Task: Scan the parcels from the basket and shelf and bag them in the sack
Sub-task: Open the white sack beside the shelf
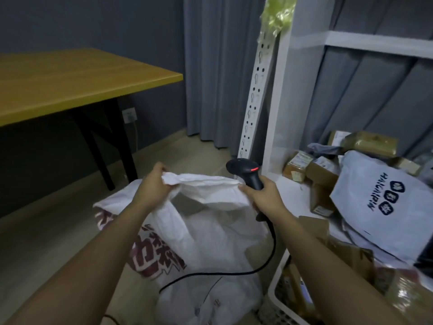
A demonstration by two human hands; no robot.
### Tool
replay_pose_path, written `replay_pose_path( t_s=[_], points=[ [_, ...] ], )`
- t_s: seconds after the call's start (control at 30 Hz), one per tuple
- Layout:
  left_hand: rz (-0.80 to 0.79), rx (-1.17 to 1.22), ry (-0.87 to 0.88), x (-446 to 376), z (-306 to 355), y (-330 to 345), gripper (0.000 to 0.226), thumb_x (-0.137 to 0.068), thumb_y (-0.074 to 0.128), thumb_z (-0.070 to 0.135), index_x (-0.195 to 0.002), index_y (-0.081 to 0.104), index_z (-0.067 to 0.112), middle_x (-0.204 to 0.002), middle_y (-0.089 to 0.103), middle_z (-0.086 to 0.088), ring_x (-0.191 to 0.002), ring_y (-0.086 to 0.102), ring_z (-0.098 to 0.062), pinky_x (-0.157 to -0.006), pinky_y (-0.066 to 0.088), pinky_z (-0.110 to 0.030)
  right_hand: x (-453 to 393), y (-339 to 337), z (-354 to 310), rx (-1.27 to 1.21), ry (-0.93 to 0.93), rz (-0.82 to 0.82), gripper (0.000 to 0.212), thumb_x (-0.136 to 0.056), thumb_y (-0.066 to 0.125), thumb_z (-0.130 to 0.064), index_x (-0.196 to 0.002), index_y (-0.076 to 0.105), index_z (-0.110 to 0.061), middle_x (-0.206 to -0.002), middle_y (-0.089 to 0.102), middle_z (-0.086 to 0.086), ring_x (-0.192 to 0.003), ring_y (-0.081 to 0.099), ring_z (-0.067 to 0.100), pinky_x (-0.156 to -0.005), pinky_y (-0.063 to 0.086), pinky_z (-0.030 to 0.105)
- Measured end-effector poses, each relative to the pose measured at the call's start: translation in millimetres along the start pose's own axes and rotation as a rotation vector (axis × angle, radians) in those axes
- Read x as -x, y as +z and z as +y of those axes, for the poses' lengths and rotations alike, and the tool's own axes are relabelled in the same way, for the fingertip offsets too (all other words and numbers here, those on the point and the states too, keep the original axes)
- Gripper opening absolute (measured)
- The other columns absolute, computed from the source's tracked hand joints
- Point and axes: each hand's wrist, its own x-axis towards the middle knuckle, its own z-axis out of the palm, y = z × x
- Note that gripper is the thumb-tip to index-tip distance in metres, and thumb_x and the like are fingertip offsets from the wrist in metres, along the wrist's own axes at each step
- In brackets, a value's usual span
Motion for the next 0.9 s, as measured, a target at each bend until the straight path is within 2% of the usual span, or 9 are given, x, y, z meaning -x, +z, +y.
replay_pose_path(
  t_s=[0.13,0.27,0.37,0.43,0.5,0.57,0.63,0.8,0.9],
  points=[
    [0.18,-0.547,-0.003,-12,-37,24,0.076,-0.068,0.082,0.033,-0.129,0.048,0.003,-0.119,0.055,-0.023,-0.106,0.051,-0.041,-0.089,0.045,-0.051,-15,8,0,0.01,0.086,-0.1,0.027,-0.078,0.078,-0.017,-0.099,0.063,-0.012,-0.082,0.062,0.004,-0.065,0.057,0.016,-0.052,0.045,0.021],
    [0.383,-0.724,0.414,-3,-35,54,0.094,-0.057,0.078,0.007,-0.142,0.039,0.013,-0.132,0.049,-0.022,-0.12,0.044,-0.038,-0.108,0.026,-0.057,-28,38,7,-0.046,0.164,-0.1,0.018,-0.08,0.075,-0.015,-0.091,0.062,-0.012,-0.075,0.058,0.003,-0.063,0.054,0.017,-0.058,0.044,0.028],
    [0.273,-0.795,0.617,12,-25,74,0.095,-0.061,0.078,0.021,-0.145,0.032,0.017,-0.142,0.044,-0.02,-0.133,0.036,-0.035,-0.112,0.009,-0.055,-33,55,10,-0.127,0.234,-0.122,0.015,-0.082,0.074,-0.014,-0.09,0.062,-0.012,-0.069,0.055,0.006,-0.053,0.051,0.016,-0.054,0.044,0.028],
    [0.148,-0.903,0.566,8,-30,83,0.101,-0.06,0.081,0.048,-0.145,0.035,0.016,-0.141,0.047,-0.019,-0.133,0.041,-0.035,-0.112,0.009,-0.056,-32,60,10,-0.213,0.269,-0.177,0.018,-0.081,0.076,-0.015,-0.094,0.064,-0.011,-0.065,0.055,0.005,-0.049,0.05,0.015,-0.051,0.045,0.028],
    [0.034,-1.0,0.473,-2,-35,90,0.096,-0.053,0.083,0.056,-0.133,0.053,0.013,-0.126,0.059,-0.016,-0.121,0.054,-0.034,-0.112,0.009,-0.056,-30,61,10,-0.337,0.286,-0.217,0.017,-0.079,0.076,-0.011,-0.09,0.063,-0.01,-0.063,0.054,0.005,-0.049,0.05,0.015,-0.05,0.045,0.028],
    [0.021,-0.98,0.457,-11,-39,95,0.056,-0.058,0.086,0.034,-0.106,0.068,0.013,-0.099,0.066,-0.01,-0.099,0.063,-0.03,-0.113,0.012,-0.056,-31,59,14,-0.4,0.254,-0.196,0.02,-0.077,0.078,-0.008,-0.086,0.06,-0.009,-0.064,0.056,0.006,-0.053,0.052,0.017,-0.05,0.045,0.026],
    [-0.015,-0.875,0.354,-18,-38,97,0.028,-0.078,0.069,0.016,-0.106,0.065,0.015,-0.102,0.066,-0.008,-0.101,0.061,-0.027,-0.115,0.02,-0.05,-32,52,24,-0.29,0.184,-0.094,0.028,-0.073,0.083,-0.016,-0.09,0.06,-0.012,-0.075,0.064,0.004,-0.065,0.063,0.018,-0.056,0.046,0.027],
    [0.112,-0.434,0.057,-29,-25,89,0.03,-0.101,0.039,0.028,-0.119,0.054,0.01,-0.107,0.067,-0.016,-0.103,0.06,-0.035,-0.092,0.04,-0.04,-26,33,63,-0.086,0.06,0.056,0.053,-0.064,0.089,-0.035,-0.106,0.059,-0.021,-0.093,0.067,-0.005,-0.083,0.064,0.013,-0.069,0.051,0.028],
    [0.118,-0.231,-0.077,-37,-23,74,0.041,-0.103,0.032,0.039,-0.117,0.053,0.008,-0.112,0.063,-0.016,-0.107,0.057,-0.037,-0.08,0.039,-0.036,-27,42,79,-0.053,0.035,0.068,0.058,-0.062,0.089,-0.038,-0.108,0.057,-0.027,-0.101,0.067,-0.007,-0.094,0.063,0.01,-0.076,0.05,0.026]
  ],
)
